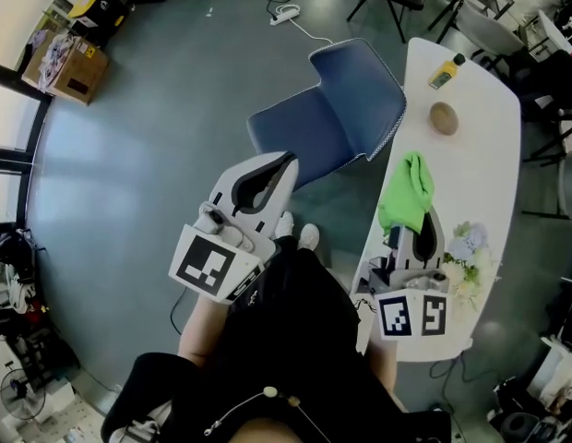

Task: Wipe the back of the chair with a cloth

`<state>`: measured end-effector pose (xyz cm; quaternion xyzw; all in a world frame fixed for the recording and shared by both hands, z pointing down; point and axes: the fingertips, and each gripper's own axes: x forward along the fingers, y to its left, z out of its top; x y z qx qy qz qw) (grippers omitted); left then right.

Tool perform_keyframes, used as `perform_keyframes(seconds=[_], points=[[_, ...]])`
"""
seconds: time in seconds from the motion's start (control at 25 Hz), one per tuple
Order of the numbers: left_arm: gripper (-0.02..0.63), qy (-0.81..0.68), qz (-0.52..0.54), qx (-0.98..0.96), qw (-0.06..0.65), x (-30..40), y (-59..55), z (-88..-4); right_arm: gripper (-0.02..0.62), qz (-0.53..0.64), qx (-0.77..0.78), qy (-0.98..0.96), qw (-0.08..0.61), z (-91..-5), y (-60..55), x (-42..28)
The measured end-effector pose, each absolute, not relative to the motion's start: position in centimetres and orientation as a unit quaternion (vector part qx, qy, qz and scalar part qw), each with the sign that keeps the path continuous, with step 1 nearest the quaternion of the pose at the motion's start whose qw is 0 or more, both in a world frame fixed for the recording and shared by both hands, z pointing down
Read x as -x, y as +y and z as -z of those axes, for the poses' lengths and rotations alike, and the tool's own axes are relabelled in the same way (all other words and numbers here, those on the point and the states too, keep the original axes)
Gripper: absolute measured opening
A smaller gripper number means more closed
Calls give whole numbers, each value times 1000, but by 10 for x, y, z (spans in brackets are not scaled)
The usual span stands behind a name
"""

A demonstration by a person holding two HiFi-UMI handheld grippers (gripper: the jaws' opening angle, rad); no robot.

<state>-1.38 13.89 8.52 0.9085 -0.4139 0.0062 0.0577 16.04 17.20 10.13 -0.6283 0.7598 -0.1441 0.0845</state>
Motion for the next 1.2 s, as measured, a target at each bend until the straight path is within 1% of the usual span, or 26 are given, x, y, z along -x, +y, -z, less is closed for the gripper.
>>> perform_keyframes(seconds=[0.2,0.44,0.68,1.04,1.2], points=[[6,-404,1,-912,65,19,114,-89,48,136,647,747,72,-105,148,-161],[6,-393,18,-917,73,36,74,-91,48,85,684,724,30,-97,110,-164],[6,-390,20,-915,101,49,35,-112,48,60,712,699,7,-101,68,-178],[6,-370,4,-923,109,34,14,-131,48,28,734,677,-41,-117,22,-198],[6,-368,1,-924,106,30,8,-142,49,34,735,675,-44,-131,1,-204]])
